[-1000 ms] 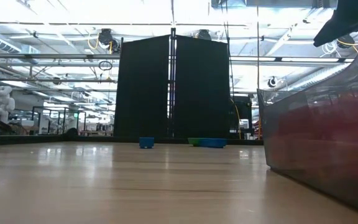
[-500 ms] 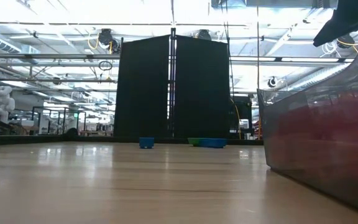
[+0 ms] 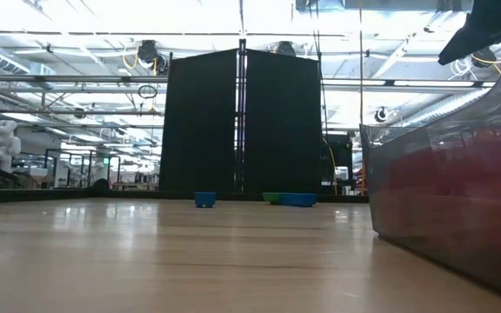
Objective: Sort blocks
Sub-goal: Put the green game piece into the left black bin
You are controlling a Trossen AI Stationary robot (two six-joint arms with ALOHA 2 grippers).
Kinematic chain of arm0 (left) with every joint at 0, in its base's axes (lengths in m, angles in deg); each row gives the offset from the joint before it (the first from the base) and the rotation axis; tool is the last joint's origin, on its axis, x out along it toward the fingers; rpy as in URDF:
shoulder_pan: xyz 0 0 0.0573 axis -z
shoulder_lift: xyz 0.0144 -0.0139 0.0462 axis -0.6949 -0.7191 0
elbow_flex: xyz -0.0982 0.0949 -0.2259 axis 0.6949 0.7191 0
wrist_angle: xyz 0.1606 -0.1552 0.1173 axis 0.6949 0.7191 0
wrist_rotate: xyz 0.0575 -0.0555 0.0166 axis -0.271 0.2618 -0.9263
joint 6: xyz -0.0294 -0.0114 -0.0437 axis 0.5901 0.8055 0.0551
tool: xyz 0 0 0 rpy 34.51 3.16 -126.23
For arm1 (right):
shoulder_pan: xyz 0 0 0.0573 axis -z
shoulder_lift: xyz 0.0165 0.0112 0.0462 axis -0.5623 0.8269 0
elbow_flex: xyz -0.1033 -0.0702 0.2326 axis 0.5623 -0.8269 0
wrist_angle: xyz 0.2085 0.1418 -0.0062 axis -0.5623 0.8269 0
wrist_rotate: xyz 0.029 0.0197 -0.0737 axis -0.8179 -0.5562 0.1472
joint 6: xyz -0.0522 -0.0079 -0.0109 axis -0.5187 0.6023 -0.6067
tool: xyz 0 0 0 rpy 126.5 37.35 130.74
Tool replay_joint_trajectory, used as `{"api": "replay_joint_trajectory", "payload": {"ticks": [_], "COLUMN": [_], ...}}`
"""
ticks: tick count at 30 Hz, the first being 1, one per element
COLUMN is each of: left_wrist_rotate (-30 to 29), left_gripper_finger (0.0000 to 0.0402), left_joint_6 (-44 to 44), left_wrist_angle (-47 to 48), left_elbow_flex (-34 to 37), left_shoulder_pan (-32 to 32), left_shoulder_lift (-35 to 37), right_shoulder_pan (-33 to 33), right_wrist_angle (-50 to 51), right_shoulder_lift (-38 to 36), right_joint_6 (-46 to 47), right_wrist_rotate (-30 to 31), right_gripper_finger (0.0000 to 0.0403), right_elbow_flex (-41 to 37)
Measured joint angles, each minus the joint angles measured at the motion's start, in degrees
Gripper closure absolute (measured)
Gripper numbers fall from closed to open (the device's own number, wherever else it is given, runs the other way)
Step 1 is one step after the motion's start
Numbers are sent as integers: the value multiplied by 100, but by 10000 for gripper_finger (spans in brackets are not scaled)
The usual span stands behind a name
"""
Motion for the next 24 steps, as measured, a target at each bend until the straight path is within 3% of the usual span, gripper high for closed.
{"api": "replay_joint_trajectory", "payload": {"ticks": [11,17,19,24], "left_wrist_rotate": [-40,8,22,193], "left_gripper_finger": [282,282,260,157], "left_joint_6": [123,31,19,155], "left_wrist_angle": [-819,-972,-973,-937], "left_elbow_flex": [1047,1157,1108,836], "left_shoulder_pan": [-44,-134,-165,-218], "left_shoulder_lift": [4,4,4,4], "right_shoulder_pan": [1,2,2,0], "right_wrist_angle": [2,-4,-4,-4], "right_shoulder_lift": [-2,0,-1,-2], "right_joint_6": [0,0,0,0], "right_wrist_rotate": [2,-11,-15,-18], "right_gripper_finger": [190,190,190,190], "right_elbow_flex": [0,0,0,0]}}
